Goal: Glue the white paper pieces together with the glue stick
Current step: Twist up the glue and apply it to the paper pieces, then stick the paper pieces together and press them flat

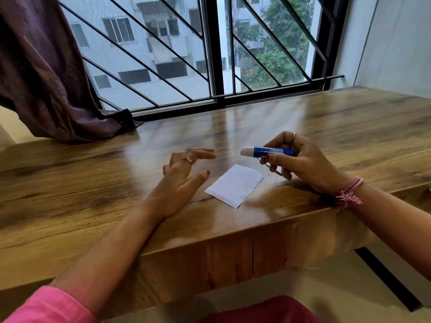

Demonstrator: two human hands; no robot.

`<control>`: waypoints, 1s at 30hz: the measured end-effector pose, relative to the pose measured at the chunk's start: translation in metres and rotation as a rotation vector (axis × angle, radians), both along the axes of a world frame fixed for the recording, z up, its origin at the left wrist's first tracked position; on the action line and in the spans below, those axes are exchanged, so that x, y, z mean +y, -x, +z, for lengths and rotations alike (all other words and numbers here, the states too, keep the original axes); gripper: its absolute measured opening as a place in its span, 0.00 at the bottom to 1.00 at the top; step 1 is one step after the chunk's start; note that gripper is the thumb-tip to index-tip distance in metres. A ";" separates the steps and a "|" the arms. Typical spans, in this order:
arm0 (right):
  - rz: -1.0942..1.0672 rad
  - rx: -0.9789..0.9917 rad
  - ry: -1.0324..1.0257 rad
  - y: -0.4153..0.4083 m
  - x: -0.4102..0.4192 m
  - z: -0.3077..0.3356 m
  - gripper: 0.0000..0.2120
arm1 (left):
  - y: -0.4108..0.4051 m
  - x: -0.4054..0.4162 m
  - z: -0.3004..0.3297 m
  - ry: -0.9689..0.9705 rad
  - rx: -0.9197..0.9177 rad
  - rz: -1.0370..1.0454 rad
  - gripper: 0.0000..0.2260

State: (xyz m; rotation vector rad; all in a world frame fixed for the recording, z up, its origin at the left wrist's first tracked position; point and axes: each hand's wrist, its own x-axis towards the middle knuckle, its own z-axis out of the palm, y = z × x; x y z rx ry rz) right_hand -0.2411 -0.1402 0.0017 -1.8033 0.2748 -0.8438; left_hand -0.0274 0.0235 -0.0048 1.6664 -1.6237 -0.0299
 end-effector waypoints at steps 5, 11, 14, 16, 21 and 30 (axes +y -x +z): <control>-0.009 0.030 -0.026 -0.001 0.000 -0.001 0.13 | -0.020 -0.004 0.000 0.186 0.205 0.214 0.14; 0.015 0.046 -0.100 -0.008 -0.003 0.004 0.17 | -0.053 -0.014 0.000 0.225 0.592 0.419 0.06; 0.044 0.049 -0.167 -0.017 -0.005 0.007 0.18 | -0.060 -0.019 -0.002 0.191 0.666 0.457 0.08; 0.084 0.080 -0.179 -0.025 -0.004 0.011 0.20 | -0.060 -0.020 -0.003 0.176 0.643 0.452 0.08; 0.095 0.166 -0.084 -0.059 -0.002 0.024 0.19 | -0.061 -0.018 -0.003 0.190 0.648 0.468 0.06; 0.066 0.330 0.072 -0.117 0.009 0.038 0.14 | -0.064 -0.018 -0.002 0.200 0.676 0.478 0.06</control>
